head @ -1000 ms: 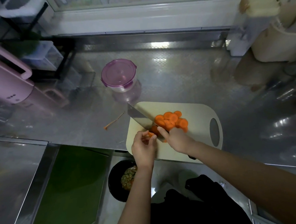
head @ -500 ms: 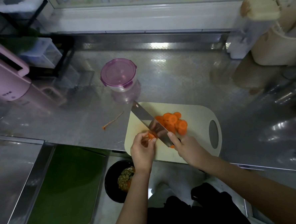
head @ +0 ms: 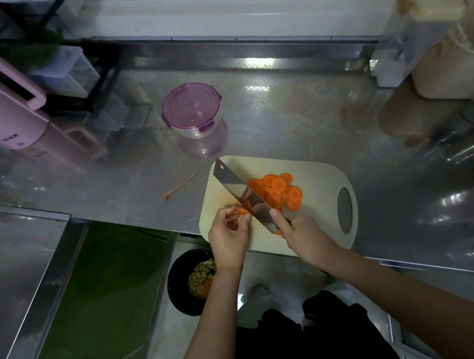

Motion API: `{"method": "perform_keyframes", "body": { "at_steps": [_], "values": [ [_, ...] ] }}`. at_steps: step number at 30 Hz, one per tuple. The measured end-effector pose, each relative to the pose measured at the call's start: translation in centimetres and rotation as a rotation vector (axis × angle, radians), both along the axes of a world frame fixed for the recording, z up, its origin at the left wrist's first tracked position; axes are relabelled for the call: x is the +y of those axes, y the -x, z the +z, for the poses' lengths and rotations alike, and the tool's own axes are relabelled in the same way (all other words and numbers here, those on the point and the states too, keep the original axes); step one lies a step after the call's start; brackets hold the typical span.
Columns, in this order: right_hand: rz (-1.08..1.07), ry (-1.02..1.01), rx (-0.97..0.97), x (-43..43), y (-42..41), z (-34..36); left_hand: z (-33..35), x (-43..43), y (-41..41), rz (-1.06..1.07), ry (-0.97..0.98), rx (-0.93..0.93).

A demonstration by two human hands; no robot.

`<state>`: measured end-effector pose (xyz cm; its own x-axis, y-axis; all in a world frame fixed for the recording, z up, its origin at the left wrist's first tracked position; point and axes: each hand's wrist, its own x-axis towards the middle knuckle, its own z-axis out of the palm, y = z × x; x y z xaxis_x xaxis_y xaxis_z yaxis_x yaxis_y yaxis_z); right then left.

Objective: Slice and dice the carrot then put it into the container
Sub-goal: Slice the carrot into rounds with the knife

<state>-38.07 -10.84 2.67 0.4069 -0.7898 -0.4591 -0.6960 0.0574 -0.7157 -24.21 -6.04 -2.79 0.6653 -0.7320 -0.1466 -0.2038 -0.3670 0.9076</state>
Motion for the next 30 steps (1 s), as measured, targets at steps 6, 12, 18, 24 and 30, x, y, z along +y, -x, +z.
{"method": "perform_keyframes", "body": {
  "at_steps": [6,12,18,24,30],
  "values": [
    [0.007,0.046,-0.044,-0.2,0.0,0.6,-0.3,-0.1,-0.1,0.005,0.001,-0.031],
    [0.041,0.053,-0.034,-0.4,-0.1,0.6,-0.4,-0.4,0.1,0.007,-0.012,-0.068],
    [0.021,0.059,-0.009,-0.4,-0.1,0.5,-0.5,-0.4,0.2,0.02,-0.002,-0.038],
    [0.038,0.038,-0.033,-0.6,-0.1,1.1,-0.4,-0.3,0.2,0.013,-0.004,-0.027],
    [0.038,-0.009,-0.014,-0.9,-0.4,1.2,0.0,-0.4,0.2,-0.017,0.003,-0.072]
  ]
}}
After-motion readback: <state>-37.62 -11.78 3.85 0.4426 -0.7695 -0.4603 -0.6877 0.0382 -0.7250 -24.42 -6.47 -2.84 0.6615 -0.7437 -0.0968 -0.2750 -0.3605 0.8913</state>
